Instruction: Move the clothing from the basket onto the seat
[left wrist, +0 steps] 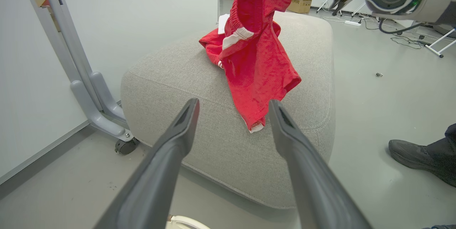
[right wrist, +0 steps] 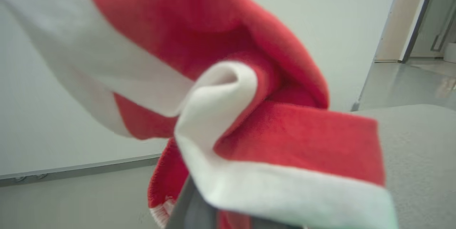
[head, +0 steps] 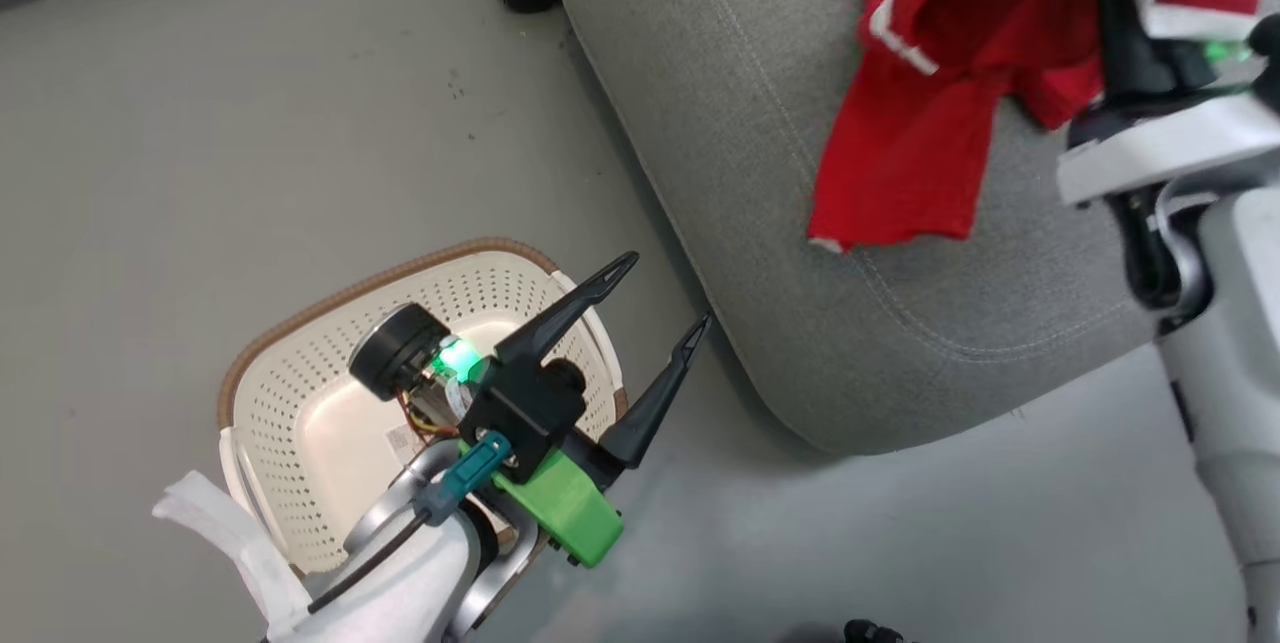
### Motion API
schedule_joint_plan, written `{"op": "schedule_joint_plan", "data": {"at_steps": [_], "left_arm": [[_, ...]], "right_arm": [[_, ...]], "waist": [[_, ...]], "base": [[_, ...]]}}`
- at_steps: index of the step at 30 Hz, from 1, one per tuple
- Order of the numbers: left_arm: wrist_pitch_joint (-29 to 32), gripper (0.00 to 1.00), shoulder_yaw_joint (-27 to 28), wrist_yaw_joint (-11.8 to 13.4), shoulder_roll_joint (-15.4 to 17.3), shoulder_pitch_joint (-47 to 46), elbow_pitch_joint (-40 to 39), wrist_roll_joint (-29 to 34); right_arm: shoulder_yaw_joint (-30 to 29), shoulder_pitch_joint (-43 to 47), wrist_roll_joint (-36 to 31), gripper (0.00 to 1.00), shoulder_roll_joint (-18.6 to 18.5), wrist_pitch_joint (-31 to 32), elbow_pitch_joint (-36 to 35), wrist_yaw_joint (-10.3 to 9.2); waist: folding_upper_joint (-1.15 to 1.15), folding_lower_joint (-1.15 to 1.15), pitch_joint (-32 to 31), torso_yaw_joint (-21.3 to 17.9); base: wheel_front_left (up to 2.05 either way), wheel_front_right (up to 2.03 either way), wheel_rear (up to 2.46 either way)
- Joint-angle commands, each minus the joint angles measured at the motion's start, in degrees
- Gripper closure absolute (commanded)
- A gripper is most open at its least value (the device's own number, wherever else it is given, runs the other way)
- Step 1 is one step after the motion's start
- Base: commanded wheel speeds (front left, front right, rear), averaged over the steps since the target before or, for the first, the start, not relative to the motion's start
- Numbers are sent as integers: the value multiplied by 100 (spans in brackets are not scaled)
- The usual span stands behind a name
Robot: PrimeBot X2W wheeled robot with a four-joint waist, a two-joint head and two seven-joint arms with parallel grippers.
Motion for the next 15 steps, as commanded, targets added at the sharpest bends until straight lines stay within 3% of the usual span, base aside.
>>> {"op": "schedule_joint_plan", "data": {"at_steps": [1, 9, 15], "left_arm": [[1, 0, -7, -36, 60, -195, -50, 37], [-27, 0, -37, -58, 118, -715, -123, 192], [-30, 0, -59, -72, 149, -992, -210, 294]], "right_arm": [[-197, -247, -55, 100, -116, -18, 12, -3], [-1093, -1252, -281, 100, -939, -18, 354, -4], [-1078, -1757, -374, 100, -1218, 55, 1214, -4]], "waist": [[0, 0, 485, 280], [0, 0, 1181, 655], [0, 0, 1652, 817]], "base": [[0, 0, 0], [0, 0, 0], [0, 0, 0]]}}
